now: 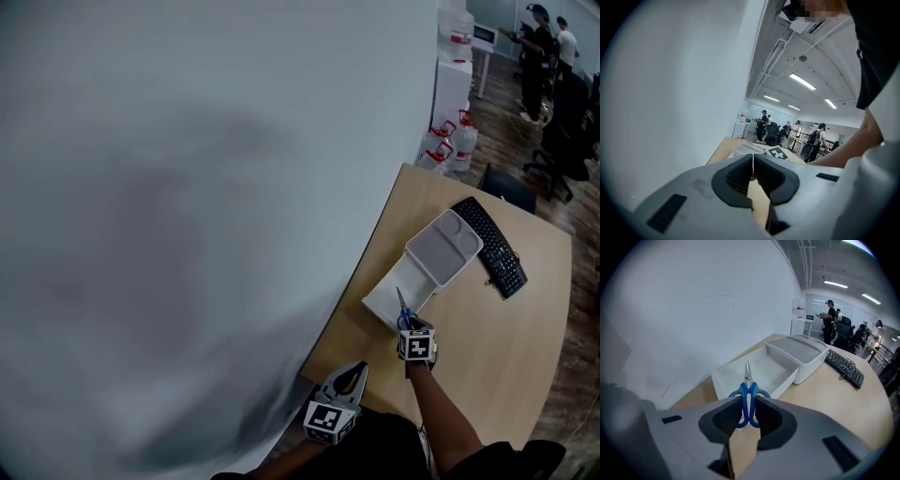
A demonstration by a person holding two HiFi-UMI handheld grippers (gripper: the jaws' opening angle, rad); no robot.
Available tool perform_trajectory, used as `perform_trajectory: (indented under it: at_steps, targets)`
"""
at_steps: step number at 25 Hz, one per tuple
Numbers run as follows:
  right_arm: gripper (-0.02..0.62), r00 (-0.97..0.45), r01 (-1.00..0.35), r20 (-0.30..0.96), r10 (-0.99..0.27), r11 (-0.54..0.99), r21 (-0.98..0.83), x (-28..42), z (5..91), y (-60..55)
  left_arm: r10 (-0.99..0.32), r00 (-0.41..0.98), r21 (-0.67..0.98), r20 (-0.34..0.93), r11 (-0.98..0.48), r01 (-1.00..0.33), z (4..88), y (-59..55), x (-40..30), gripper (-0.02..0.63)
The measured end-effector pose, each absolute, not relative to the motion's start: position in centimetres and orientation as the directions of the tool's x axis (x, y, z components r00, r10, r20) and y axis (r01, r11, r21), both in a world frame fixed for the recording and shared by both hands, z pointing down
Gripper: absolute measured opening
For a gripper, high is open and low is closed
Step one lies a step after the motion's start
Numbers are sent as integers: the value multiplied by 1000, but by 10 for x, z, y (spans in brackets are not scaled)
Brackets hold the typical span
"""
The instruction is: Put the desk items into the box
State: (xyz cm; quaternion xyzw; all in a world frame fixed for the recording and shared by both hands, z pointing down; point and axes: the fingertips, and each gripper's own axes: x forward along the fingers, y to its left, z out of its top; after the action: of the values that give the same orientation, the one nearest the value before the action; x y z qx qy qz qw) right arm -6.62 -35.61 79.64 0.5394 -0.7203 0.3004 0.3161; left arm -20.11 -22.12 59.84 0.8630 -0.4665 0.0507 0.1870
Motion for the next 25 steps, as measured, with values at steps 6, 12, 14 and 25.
perform_trajectory:
  at_steps: [6, 12, 14, 25]
  targets:
    - [143, -198, -974, 794, -575, 206, -94, -74, 812, -394, -764, 571, 270, 300, -506, -819, 609, -235, -200, 20]
    - [143, -171, -981, 838, -518, 167, -98, -73, 828, -405, -742, 574, 281, 346, -502, -818, 627, -235, -193, 20]
    - [143, -152, -981, 840, -521, 181, -66, -72, 832, -407, -736, 577, 280, 355, -505, -817, 630, -235, -190, 20]
    - [196, -190, -955, 823, -535, 295, -28, -82, 837, -407, -741, 564, 262, 364, -500, -825, 633, -234, -190, 20]
